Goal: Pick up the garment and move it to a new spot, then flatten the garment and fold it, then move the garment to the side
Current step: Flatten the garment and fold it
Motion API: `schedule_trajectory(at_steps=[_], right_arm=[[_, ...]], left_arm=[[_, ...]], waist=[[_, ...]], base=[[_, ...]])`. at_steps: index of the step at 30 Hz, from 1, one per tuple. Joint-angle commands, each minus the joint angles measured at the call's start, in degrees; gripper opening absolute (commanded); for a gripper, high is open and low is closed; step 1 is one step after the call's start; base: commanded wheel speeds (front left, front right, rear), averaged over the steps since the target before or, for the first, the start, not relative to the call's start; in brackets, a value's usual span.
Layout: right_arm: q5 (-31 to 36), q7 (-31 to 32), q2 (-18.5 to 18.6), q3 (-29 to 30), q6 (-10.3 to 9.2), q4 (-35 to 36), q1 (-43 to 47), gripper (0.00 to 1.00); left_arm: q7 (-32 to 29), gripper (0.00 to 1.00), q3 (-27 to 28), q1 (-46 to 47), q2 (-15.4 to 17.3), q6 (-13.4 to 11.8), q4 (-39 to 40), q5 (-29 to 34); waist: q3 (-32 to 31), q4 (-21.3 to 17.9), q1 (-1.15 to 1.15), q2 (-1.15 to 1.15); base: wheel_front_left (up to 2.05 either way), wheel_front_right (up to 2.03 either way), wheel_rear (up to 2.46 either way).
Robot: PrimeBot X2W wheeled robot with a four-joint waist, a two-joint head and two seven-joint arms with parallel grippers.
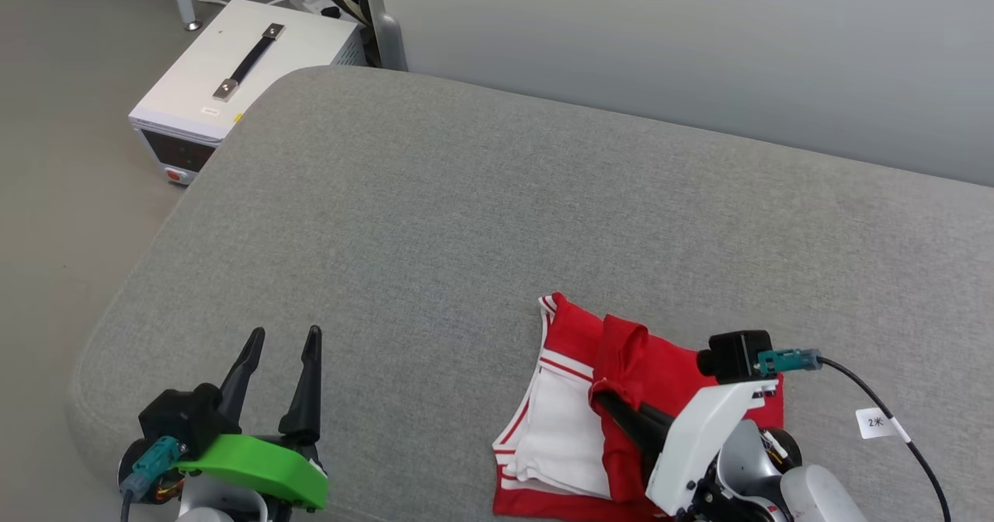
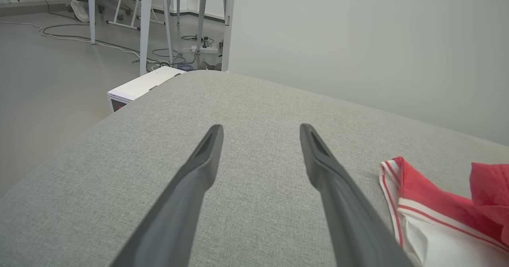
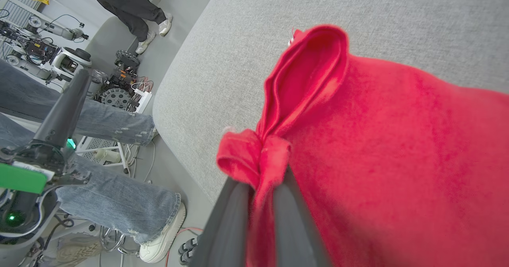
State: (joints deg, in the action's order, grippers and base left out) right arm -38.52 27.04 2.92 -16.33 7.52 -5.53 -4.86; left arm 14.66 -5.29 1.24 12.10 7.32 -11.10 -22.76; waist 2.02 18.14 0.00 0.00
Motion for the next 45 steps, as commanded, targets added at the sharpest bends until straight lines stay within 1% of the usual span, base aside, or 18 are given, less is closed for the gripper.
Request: schedule_trajectory(at_steps=[1, 9, 10, 11, 15, 19, 23, 27, 30, 32, 35, 38, 41, 45], right_arm=[[-0.02, -0.99, -0.03, -0.37, -0.03, -1.04, -1.40, 0.00], [0.35, -4.62, -0.03, -0.78, -0.03, -7.67, -4.98, 0.00], [0.64, -4.93, -0.03, -0.89, -0.03, -8.27, -5.28, 0.42], [0.80, -5.41, -0.03, -1.03, -0.03, -8.96, -5.58, 1.00], [-0.57, -6.19, -0.03, -3.09, -0.03, -10.52, -6.41, 1.00], [-2.85, -7.83, -0.04, -4.97, -0.03, -10.65, -7.48, 1.00], [-4.19, -8.66, -0.04, -4.71, -0.03, -10.00, -8.26, 1.00], [-2.45, -8.72, -0.04, -2.03, -0.03, -8.67, -9.14, 1.00], [1.81, -8.52, 0.21, 0.24, -0.03, -7.07, -9.98, 1.00], [5.09, -8.75, 1.66, 1.52, -0.03, -5.61, -10.42, 1.00], [10.09, -9.76, 4.86, 3.83, -0.03, -3.60, -10.47, 1.00], [13.01, -11.85, 7.67, 5.93, -0.03, -0.79, -9.92, 1.00], [16.31, -15.24, 11.53, 7.71, -0.03, 1.97, -8.62, 1.00], [18.65, -20.29, 14.03, 10.54, -0.03, 4.32, -5.64, 1.00]], left_arm=[[0.34, 1.00, -0.08, 1.13, -0.10, 0.16, 0.11, -0.12], [0.34, 1.00, -0.81, 2.39, -0.83, 0.16, 0.05, 0.00], [0.34, 1.00, -0.78, 2.45, -0.91, 0.16, 0.05, 0.03], [0.34, 1.00, -0.69, 2.50, -0.99, 0.16, 0.04, 0.05], [0.34, 1.00, -0.57, 2.57, -1.06, 0.16, -0.15, 0.07], [0.34, 1.00, -0.41, 2.56, -1.13, 0.16, -0.34, 0.11], [0.34, 1.00, -0.41, 2.68, -1.22, 0.16, -0.43, 0.09], [0.34, 1.00, -0.64, 2.45, -0.93, 0.16, -0.22, 0.22], [0.34, 1.00, -0.89, 2.25, -0.75, 0.16, 0.15, 0.31], [0.34, 1.00, -1.12, 2.19, -0.64, 0.16, 0.55, 0.38], [0.34, 1.00, -1.46, 2.06, -0.36, 0.16, 1.12, 0.67], [0.34, 1.00, -1.48, 1.95, -0.39, 0.16, 2.01, 1.07], [0.34, 1.00, -1.47, 1.86, -0.56, 0.16, 3.11, 1.27], [0.34, 1.00, -1.74, 1.54, -0.76, 0.16, 4.13, 1.35]], waist=[[0.93, 0.97, 0.00, 0.00], [3.02, 2.97, 0.00, 0.00], [3.18, 3.09, 0.00, 0.00], [3.36, 3.22, 0.00, 0.00], [3.60, 3.46, 0.00, 0.00], [3.43, 3.45, 0.00, 0.00], [2.83, 3.18, 0.00, 0.00], [2.03, 2.21, 0.00, 0.00], [1.36, 1.17, 0.00, 0.00], [0.93, 0.36, 0.00, 0.00], [0.34, -1.03, 0.00, 0.00], [-0.07, -2.53, 0.00, 0.00], [-0.19, -4.19, 0.00, 0.00], [-0.45, -6.33, 0.00, 0.00]], base=[[0.00, 0.00, 0.00], [0.00, 0.00, 0.00], [0.00, 0.00, 0.00], [0.00, 0.00, 0.00], [0.00, 0.00, 0.00], [0.00, 0.00, 0.00], [0.00, 0.00, 0.00], [0.00, 0.00, 0.00], [0.00, 0.00, 0.00], [0.00, 0.00, 0.00], [0.00, 0.00, 0.00], [0.00, 0.00, 0.00], [0.00, 0.00, 0.00], [0.00, 0.00, 0.00]])
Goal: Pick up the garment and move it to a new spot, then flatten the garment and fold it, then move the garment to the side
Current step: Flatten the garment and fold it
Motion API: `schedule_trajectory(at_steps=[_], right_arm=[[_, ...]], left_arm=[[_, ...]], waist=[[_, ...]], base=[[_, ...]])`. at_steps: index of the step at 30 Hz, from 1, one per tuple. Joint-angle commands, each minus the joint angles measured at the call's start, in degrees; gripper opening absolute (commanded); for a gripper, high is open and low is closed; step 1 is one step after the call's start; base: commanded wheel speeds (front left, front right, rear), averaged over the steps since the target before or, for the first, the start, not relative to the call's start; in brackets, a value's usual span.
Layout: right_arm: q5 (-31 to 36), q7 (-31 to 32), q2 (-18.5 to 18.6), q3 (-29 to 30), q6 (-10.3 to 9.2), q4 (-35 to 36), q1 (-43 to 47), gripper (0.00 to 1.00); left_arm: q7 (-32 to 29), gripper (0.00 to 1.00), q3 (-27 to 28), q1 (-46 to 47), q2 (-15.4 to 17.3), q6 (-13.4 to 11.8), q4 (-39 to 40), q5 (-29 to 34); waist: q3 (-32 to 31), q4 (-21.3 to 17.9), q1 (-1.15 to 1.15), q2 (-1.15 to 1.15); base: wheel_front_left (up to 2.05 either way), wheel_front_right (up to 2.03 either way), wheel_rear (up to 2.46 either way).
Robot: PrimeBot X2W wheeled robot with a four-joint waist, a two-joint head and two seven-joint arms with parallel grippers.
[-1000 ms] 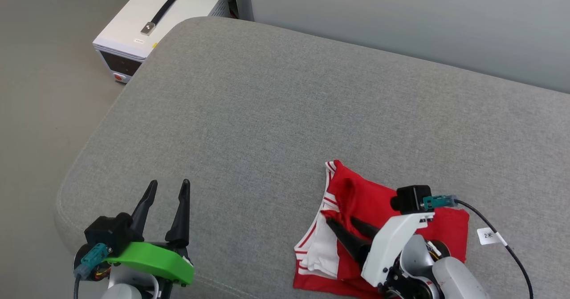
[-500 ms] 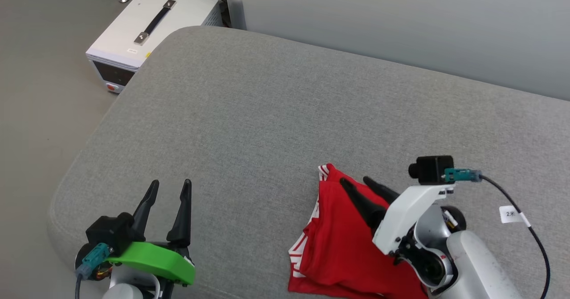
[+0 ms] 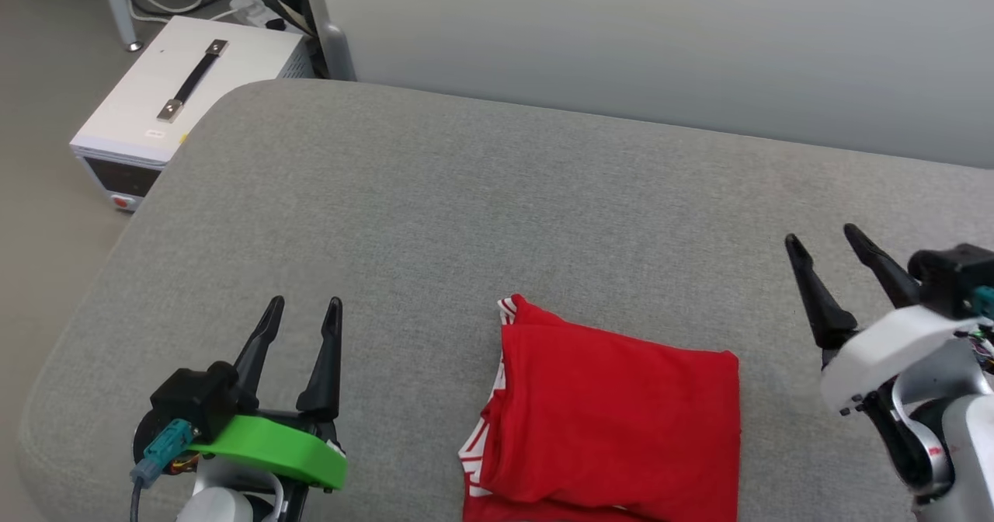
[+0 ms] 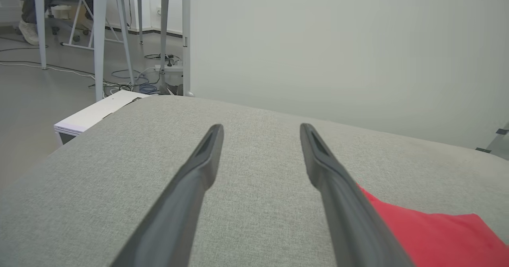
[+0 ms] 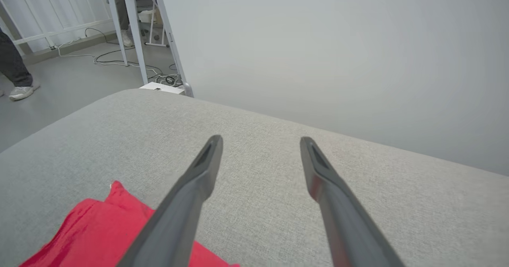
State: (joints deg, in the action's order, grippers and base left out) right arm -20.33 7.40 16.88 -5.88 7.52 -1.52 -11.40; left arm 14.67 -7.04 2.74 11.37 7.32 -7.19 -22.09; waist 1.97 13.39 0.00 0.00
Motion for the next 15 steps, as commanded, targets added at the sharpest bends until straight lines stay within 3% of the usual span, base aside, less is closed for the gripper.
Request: schedule_trajectory(at_steps=[1, 4, 15], right_arm=[[1.16, -2.04, 0.46, 0.62, -0.03, 0.83, 1.64, 1.00], [3.17, -6.91, 0.30, 3.30, -0.03, 2.04, 4.52, 1.00], [7.92, -18.30, -7.21, 9.04, -0.03, 6.86, 13.49, 1.00]], left_arm=[[0.33, 1.00, 0.08, -0.07, -0.06, 0.16, 0.38, 0.68], [0.33, 1.00, 0.00, -0.52, -0.07, 0.16, 1.28, 1.00], [0.33, 1.00, -0.05, -2.25, -0.46, 0.16, 4.78, 1.31]], waist=[[-0.44, -2.10, 0.00, 0.00], [-0.40, -3.67, 0.00, 0.00], [0.04, -6.98, 0.00, 0.00]], base=[[0.00, 0.00, 0.00], [0.00, 0.00, 0.00], [0.00, 0.00, 0.00]])
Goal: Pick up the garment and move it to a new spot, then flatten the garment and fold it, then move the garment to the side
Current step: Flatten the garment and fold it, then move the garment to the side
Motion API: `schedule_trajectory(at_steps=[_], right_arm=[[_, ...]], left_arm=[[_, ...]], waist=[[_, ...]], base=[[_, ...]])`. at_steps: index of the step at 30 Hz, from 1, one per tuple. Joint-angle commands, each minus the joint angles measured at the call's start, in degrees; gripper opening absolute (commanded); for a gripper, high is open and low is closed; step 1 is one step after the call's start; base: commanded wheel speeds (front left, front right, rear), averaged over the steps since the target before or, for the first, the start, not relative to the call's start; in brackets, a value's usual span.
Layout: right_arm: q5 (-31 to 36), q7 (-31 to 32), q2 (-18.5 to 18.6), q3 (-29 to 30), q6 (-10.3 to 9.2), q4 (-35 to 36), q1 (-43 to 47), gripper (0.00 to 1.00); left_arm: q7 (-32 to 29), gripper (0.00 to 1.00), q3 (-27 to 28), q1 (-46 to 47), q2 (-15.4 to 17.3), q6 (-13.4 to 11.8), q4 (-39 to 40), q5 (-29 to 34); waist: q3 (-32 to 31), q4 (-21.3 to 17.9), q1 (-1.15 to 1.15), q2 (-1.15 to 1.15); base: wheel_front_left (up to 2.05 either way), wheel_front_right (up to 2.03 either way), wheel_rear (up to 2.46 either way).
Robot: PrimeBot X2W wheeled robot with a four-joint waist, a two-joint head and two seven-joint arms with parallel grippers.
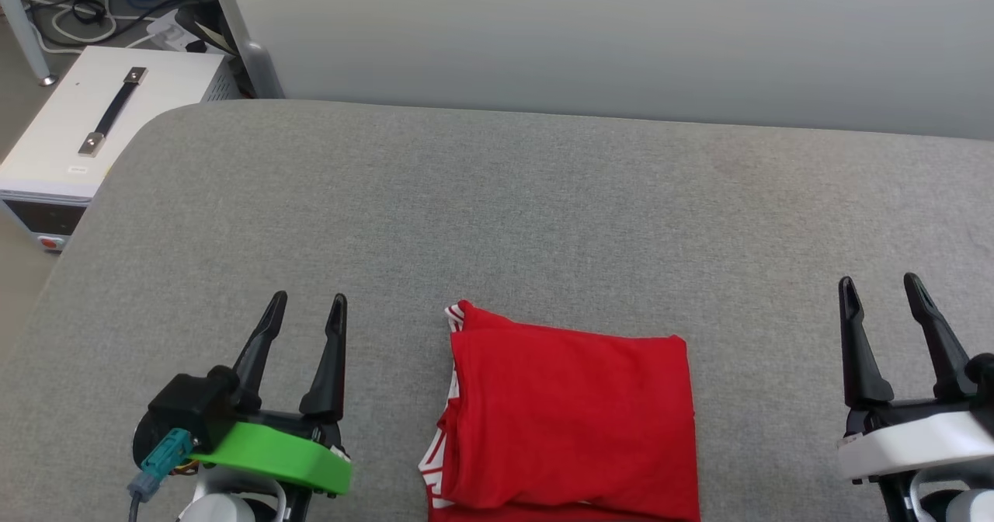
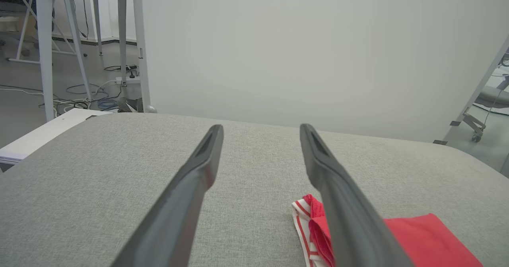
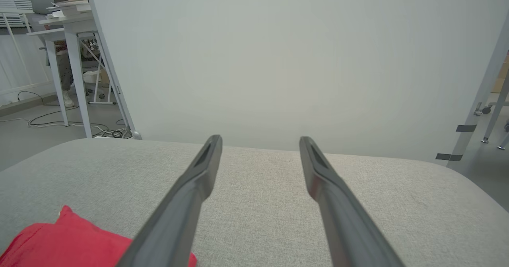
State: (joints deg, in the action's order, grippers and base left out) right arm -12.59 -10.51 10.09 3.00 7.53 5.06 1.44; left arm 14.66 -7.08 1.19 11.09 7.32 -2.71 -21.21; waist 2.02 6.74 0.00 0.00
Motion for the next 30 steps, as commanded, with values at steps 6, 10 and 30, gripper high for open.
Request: schedule_trajectory(at_steps=[6, 10, 30], right_arm=[[0.77, -3.55, -3.13, 0.72, -0.04, -2.60, 3.34, 1.00], [0.93, -4.00, -3.85, 0.54, -0.04, -3.85, 3.46, 1.00], [-0.73, -1.19, -3.74, -1.00, -0.04, -6.75, 2.75, 1.00]], left_arm=[[0.34, 1.00, -0.18, -1.84, -0.11, 0.16, 1.18, 2.18], [0.34, 1.00, -0.50, -2.38, -0.25, 0.16, 1.04, 2.77], [0.34, 1.00, -1.00, -2.62, -0.50, 0.17, -0.02, 3.76]], waist=[[-0.47, -0.90, 0.00, 0.00], [-0.60, -0.89, 0.00, 0.00], [-1.19, -0.26, 0.00, 0.00]], base=[[0.00, 0.00, 0.00], [0.00, 0.00, 0.00], [0.00, 0.00, 0.00]])
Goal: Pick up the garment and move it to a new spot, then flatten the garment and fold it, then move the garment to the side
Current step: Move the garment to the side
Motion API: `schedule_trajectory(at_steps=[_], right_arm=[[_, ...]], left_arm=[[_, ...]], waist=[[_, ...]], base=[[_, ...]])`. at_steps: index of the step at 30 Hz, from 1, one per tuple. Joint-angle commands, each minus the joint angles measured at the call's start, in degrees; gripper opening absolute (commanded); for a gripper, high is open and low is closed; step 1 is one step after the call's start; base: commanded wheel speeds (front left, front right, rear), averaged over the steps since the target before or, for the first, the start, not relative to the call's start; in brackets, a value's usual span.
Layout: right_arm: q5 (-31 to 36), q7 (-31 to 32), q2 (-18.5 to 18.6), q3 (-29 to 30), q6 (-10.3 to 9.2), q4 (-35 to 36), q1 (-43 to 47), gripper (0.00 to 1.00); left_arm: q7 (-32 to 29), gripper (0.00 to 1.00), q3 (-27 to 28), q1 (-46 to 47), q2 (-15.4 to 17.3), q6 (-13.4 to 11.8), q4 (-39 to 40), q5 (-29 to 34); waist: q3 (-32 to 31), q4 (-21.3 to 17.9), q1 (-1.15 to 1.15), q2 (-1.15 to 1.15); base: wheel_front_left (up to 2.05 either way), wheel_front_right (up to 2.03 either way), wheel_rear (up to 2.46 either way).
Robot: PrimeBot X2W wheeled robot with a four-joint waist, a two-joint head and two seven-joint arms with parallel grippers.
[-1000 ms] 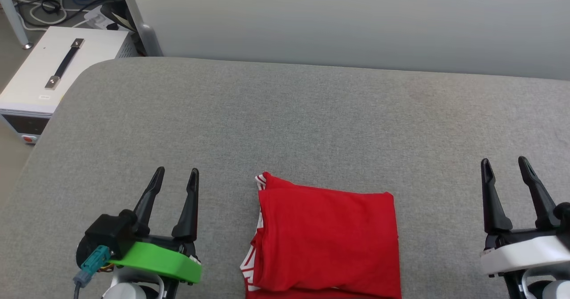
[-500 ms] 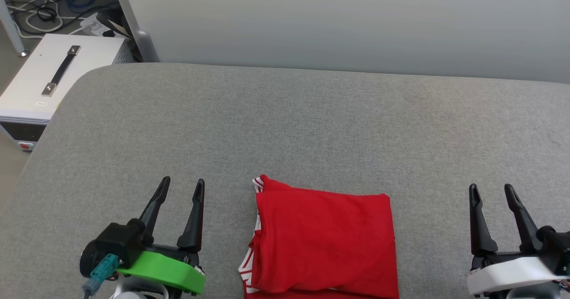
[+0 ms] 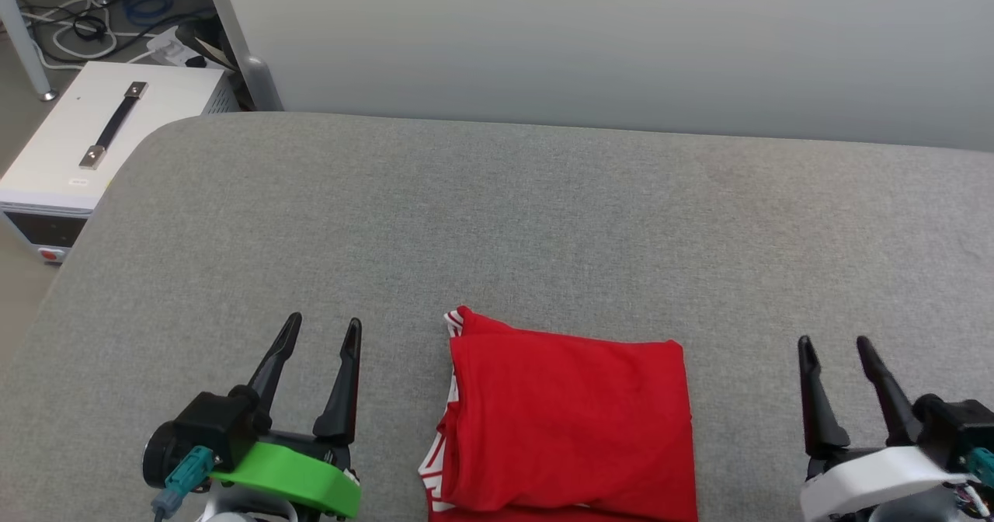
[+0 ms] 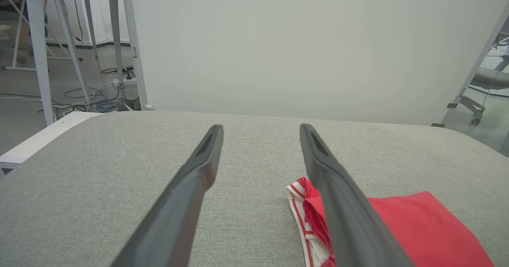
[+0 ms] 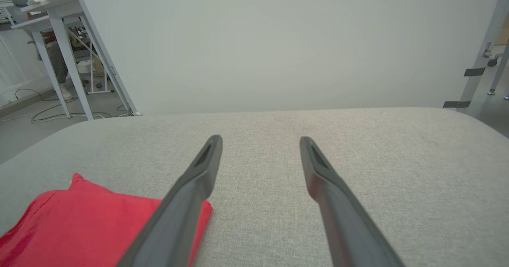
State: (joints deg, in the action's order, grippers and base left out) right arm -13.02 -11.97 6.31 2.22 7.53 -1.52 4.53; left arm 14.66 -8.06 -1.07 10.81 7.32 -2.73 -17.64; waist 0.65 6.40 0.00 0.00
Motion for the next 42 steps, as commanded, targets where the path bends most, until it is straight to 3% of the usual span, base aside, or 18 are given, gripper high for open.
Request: schedule_trajectory(at_steps=[1, 8, 13, 17, 23, 29, 36, 37, 39, 40, 42], right_arm=[[-1.05, 2.59, 0.19, -0.77, -0.04, -0.37, -0.41, 1.00], [-7.77, 29.44, 3.97, -6.09, -0.04, 3.22, -1.82, 1.00], [-11.06, 47.06, 1.88, -5.05, -0.04, 6.67, -4.07, 1.00], [-7.30, 56.83, 0.51, -4.30, -0.04, 7.26, -5.86, 1.00], [-3.39, 63.44, -2.40, -3.05, -0.04, 5.41, -8.08, 1.00], [-3.96, 63.36, -3.27, -1.99, -0.04, -0.12, -9.78, 1.00], [-3.47, 62.57, -3.40, -5.18, -0.04, -5.32, -10.37, 1.00], [-3.45, 62.73, -3.40, -5.95, -0.04, -6.03, -10.31, 0.80], [-3.33, 62.44, -3.41, -7.14, -0.04, -6.88, -10.36, 0.15], [-3.19, 61.91, -3.30, -7.62, -0.04, -7.08, -10.49, 0.00], [-3.06, 60.58, -2.64, -8.78, -0.04, -7.44, -10.80, 0.00]], left_arm=[[0.34, 1.00, -0.03, -0.27, -0.22, 0.17, 0.04, 0.17], [0.34, 1.00, -0.40, 0.42, -0.82, 0.17, -0.03, 0.03], [0.34, 1.00, -1.17, 1.31, -1.07, 0.17, -0.36, -0.36], [0.34, 1.00, -1.30, 2.71, -0.94, 0.17, -0.36, -0.28], [0.34, 1.00, -1.65, 4.18, -1.52, 0.17, -0.09, -0.03], [0.34, 1.00, -1.88, 5.69, -2.13, 0.17, 0.34, -0.59], [0.34, 1.00, -1.81, 6.75, -2.02, 0.17, 1.02, -0.54], [0.34, 1.00, -1.77, 6.79, -2.00, 0.17, 1.01, -0.51], [0.34, 1.00, -1.76, 6.83, -1.99, 0.17, 0.92, -0.42], [0.34, 1.00, -1.76, 6.82, -1.99, 0.17, 0.87, -0.38], [0.34, 1.00, -1.76, 6.75, -1.96, 0.17, 0.71, -0.32]], waist=[[0.39, 0.16, 0.00, 0.00], [2.54, 1.21, 0.00, 0.00], [4.23, 2.45, 0.00, 0.00], [5.71, 3.94, 0.00, 0.00], [8.02, 6.47, 0.00, 0.00], [9.63, 8.62, 0.00, 0.00], [10.55, 9.46, 0.00, 0.00], [10.61, 9.47, 0.00, 0.00], [10.63, 9.46, 0.00, 0.00], [10.60, 9.43, 0.00, 0.00], [10.37, 9.32, 0.00, 0.00]], base=[[0.00, 0.00, 0.00], [0.00, 0.00, 0.00], [0.00, 0.00, 0.00], [0.00, 0.00, 0.00], [0.00, 0.00, 0.00], [0.00, 0.00, 0.00], [0.00, 0.00, 0.00], [0.00, 0.00, 0.00], [0.00, 0.00, 0.00], [0.00, 0.00, 0.00], [0.00, 0.00, 0.00]])
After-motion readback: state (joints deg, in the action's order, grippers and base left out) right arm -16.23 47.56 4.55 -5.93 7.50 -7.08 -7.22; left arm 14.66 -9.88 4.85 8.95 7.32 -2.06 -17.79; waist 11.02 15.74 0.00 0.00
